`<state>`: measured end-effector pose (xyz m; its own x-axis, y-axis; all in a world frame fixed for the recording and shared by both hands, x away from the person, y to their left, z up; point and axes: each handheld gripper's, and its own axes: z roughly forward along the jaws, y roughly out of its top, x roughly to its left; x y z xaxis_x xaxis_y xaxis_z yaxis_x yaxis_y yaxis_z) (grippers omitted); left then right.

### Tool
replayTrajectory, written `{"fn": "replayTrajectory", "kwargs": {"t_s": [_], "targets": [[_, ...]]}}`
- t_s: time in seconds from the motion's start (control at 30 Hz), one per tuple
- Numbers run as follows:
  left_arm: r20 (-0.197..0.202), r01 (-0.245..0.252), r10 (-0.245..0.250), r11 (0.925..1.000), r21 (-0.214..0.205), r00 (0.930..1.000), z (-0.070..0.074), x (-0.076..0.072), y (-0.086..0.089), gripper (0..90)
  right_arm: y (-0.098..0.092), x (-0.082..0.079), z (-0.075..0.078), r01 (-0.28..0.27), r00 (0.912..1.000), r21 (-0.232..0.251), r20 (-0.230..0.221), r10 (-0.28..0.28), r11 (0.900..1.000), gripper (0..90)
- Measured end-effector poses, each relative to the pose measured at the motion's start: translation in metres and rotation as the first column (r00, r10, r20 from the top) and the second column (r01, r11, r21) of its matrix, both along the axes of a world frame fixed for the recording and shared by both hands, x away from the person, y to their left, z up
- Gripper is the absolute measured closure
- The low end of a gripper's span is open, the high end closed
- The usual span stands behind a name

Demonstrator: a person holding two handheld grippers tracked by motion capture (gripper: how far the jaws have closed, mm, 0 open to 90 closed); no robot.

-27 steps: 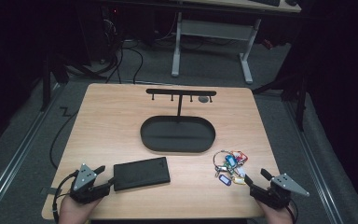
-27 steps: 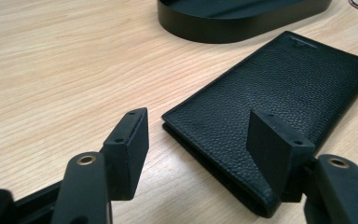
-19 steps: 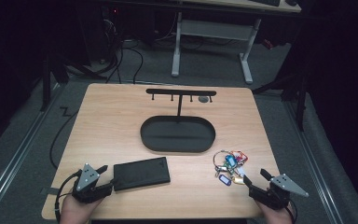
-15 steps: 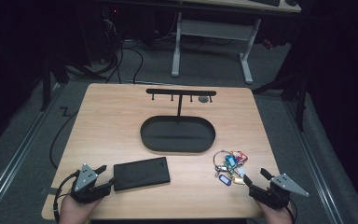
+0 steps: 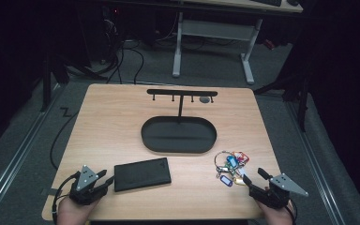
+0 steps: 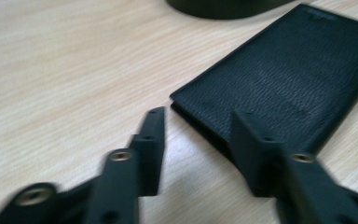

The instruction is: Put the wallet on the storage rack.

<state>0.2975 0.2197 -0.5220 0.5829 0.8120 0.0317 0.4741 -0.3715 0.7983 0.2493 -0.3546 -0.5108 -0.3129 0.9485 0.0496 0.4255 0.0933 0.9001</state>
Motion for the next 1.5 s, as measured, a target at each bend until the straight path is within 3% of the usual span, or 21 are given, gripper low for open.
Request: {"fn": "replayTrajectory", "kwargs": {"t_s": [0.07,0.1,0.13,0.17,0.2,0.53,0.87,1.07,1.1,1.17,1.3,1.4,1.5], "targets": [[-0.01,0.001,-0.001,1.0,0.005,0.9999,-0.001,0.001,0.0,68.3,0.0,0.0,0.0,0.003,1.0,0.0,0.001,-0.003,1.0,30.6],[-0.027,-0.003,0.004,0.9998,0.021,0.9996,-0.002,0.002,0.0,78.8,-0.002,-0.001,0.0,0.008,0.9999,0.002,0.007,-0.008,1.0,30.6],[-0.035,0.0,0.001,0.9995,0.031,0.9994,-0.003,0.003,-0.001,78.8,-0.002,-0.001,0.0,0.008,0.9999,0.002,0.007,-0.008,1.0,30.6],[-0.054,0.01,-0.008,0.9992,0.04,0.9985,-0.004,0.004,-0.002,86.7,-0.003,0.0,0.001,0.011,0.9999,0.006,0.004,-0.011,0.9999,31.1],[-0.054,0.01,-0.008,0.9992,0.04,0.9985,-0.004,0.004,-0.002,89.1,-0.003,0.0,0.001,0.011,0.9999,0.006,0.004,-0.011,0.9999,31.1],[-0.08,0.049,-0.043,0.9956,0.08,0.9959,-0.008,0.006,-0.01,90.0,-0.006,0.0,0.0,0.009,0.9998,0.013,-0.019,-0.009,0.9999,32.8],[-0.09,0.09,-0.083,0.9936,0.069,0.9924,-0.008,0.003,-0.011,90.0,-0.005,0.001,0.0,0.004,0.9997,0.008,-0.024,-0.004,1.0,32.8],[-0.084,0.163,-0.156,0.9823,0.092,0.9842,-0.007,-0.004,-0.024,90.0,-0.005,0.001,-0.001,0.0,0.9996,0.006,-0.029,0.0,1.0,32.8],[-0.083,0.19,-0.182,0.9774,0.093,0.9798,-0.007,-0.006,-0.028,90.0,-0.005,0.001,-0.001,0.001,0.9996,0.007,-0.03,-0.001,1.0,32.9],[-0.083,0.199,-0.191,0.9754,0.095,0.9781,-0.007,-0.007,-0.029,90.0,-0.006,0.001,-0.001,0.002,0.9995,0.007,-0.03,-0.002,1.0,32.9],[-0.089,0.25,-0.243,0.9648,0.08,0.9659,-0.007,-0.011,-0.036,90.0,-0.005,0.002,-0.001,0.002,0.9995,0.009,-0.033,-0.002,1.0,32.9],[-0.086,0.287,-0.28,0.9538,0.09,0.9562,-0.007,-0.014,-0.042,90.0,-0.005,0.002,-0.002,-0.001,0.9994,0.007,-0.034,0.002,1.0,32.9],[-0.086,0.296,-0.288,0.9504,0.097,0.9537,-0.006,-0.016,-0.043,90.0,-0.005,0.002,-0.002,-0.002,0.9994,0.006,-0.034,0.002,1.0,32.9]]}}
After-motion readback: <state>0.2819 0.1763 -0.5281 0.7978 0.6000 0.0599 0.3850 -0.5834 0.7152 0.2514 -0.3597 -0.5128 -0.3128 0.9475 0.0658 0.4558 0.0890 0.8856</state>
